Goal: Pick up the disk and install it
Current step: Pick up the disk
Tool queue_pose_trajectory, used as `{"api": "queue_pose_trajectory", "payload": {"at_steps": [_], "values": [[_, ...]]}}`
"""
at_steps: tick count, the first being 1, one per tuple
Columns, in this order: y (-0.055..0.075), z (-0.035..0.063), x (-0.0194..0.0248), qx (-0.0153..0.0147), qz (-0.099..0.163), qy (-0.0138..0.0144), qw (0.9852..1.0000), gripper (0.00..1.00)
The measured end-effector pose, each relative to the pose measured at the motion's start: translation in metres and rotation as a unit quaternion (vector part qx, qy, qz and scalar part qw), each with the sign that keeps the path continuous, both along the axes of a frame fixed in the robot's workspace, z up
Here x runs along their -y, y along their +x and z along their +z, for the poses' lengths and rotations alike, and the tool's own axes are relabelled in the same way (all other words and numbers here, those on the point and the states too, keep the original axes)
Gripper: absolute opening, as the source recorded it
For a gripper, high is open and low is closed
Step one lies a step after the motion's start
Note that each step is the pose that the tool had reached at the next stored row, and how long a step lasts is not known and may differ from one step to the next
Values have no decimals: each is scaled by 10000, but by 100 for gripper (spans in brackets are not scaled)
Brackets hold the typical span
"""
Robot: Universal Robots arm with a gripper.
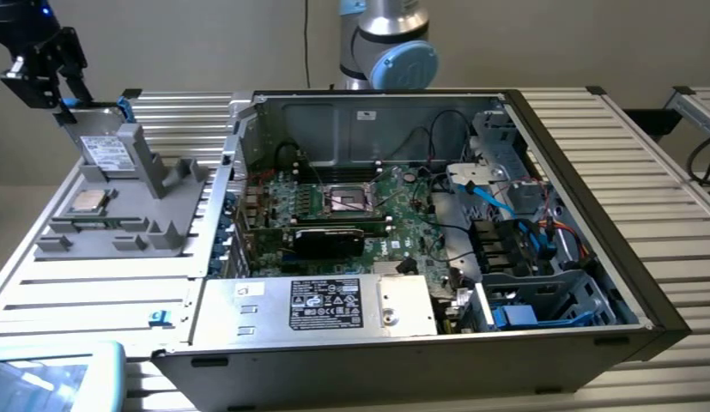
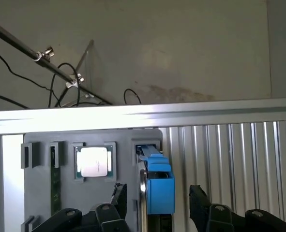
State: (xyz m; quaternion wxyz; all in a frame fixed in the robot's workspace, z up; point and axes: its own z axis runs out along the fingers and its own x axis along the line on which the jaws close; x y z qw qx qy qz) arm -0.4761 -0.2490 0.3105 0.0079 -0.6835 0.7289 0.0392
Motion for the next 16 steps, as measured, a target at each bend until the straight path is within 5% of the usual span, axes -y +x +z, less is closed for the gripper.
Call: {"api": "queue_pose_trajectory", "payload": {"at_steps": [5, 16], "values": [[-1, -49, -35, 1, 91, -93, 9999, 63], [-16, -179, -66, 7, 249, -100, 9996, 63]]}}
